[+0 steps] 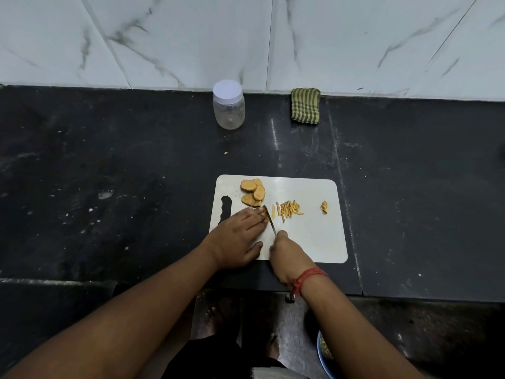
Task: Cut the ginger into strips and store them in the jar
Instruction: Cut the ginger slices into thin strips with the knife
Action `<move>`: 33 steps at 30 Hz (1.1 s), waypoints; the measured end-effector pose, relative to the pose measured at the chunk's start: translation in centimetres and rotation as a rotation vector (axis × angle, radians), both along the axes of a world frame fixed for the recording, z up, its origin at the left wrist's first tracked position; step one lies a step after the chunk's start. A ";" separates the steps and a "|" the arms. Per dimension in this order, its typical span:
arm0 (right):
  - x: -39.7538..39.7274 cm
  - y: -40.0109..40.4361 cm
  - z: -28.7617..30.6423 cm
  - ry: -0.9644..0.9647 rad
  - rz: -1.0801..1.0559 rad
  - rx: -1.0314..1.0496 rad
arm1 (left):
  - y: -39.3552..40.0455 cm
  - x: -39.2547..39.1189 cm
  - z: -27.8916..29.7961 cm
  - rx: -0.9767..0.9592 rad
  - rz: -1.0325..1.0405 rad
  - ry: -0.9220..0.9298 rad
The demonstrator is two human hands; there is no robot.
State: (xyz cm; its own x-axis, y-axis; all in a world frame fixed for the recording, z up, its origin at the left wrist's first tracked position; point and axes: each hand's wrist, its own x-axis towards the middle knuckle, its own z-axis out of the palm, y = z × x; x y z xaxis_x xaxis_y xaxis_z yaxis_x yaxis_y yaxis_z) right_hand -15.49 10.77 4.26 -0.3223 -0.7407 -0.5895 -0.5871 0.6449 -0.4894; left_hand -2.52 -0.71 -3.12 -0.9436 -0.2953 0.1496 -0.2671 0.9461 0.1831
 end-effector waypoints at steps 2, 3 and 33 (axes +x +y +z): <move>0.1 0.2 0.0 0.004 0.016 0.014 | 0.2 0.0 -0.1 0.005 0.001 -0.005; 0.2 0.6 0.0 0.010 0.035 0.018 | 0.2 0.1 -0.2 0.004 0.000 -0.008; -0.2 0.9 0.7 -0.014 0.015 -0.050 | 0.5 0.4 0.0 0.011 0.026 0.008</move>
State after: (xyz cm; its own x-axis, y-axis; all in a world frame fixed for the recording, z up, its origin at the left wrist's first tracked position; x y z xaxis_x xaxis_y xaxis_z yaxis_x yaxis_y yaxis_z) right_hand -15.72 11.66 4.99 -0.3034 -0.7737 -0.5562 -0.5894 0.6110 -0.5284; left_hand -2.16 -0.26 -3.13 -0.9345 -0.3211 0.1536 -0.2898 0.9369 0.1954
